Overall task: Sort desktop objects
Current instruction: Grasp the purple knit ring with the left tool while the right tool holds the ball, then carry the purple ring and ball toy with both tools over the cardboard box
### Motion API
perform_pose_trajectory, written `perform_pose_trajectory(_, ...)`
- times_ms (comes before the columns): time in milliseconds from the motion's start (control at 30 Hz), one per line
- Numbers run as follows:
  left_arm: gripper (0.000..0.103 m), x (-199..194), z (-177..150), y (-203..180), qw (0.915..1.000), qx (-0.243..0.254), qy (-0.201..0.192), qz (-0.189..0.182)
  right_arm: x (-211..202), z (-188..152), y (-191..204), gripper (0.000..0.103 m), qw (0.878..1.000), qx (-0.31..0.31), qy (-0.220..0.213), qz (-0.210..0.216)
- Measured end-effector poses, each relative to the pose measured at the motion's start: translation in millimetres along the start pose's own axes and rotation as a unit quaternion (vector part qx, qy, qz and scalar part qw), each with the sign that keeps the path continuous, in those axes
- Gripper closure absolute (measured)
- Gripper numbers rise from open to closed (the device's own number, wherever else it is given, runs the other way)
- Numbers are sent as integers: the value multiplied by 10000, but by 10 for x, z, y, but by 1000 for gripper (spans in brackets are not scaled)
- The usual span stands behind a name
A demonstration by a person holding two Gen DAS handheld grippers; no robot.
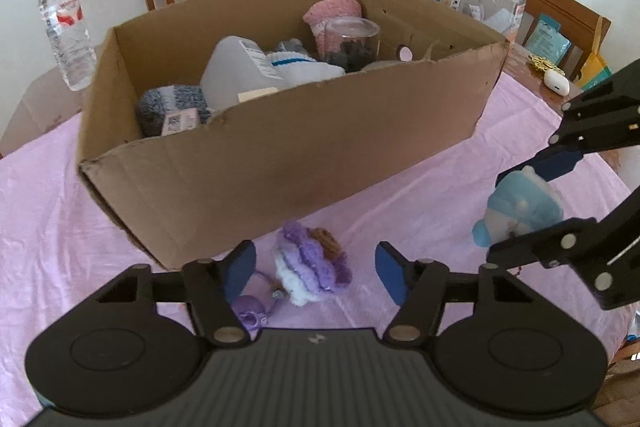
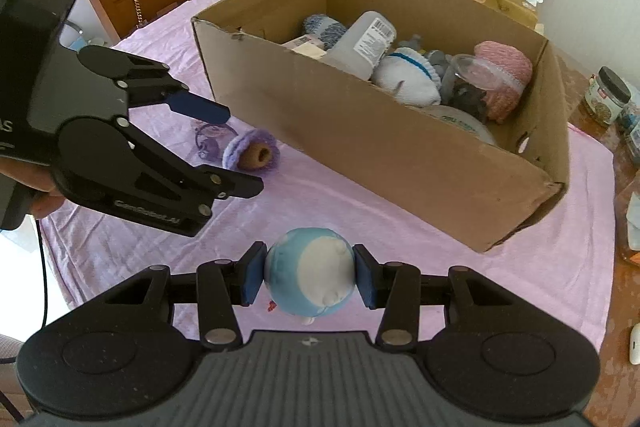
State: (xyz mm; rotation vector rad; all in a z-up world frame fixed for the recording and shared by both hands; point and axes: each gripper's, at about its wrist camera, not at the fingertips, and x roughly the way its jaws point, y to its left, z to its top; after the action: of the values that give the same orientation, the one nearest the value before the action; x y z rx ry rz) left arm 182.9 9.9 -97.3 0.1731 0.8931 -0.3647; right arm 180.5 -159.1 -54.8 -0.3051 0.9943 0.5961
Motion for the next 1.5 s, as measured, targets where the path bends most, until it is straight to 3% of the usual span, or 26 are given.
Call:
perform_pose_trajectory(100,45,81,6,29,9999,-71,77,18,-6,0,-31,52,10000,-8,16,2)
perform_pose_trajectory(233,60,160,3,84,9994,-280,180,-67,-18,8,-58,52,10000,-27,38,19)
perform_pose_trajectory(467,66,132,34,116,9984,-511,219,-138,-70,26,-104,52,9999,-83,27,51)
perform_pose_trajectory(1200,66,-464,327,67,9979,-211,251,-558,-334,285,-146,52,9960,-864,-76,193)
perform_pose_trajectory(1500,66,-777,511,60,9976,-28,65,-687,-549,489,-163,52,9928,-1149,-274,199)
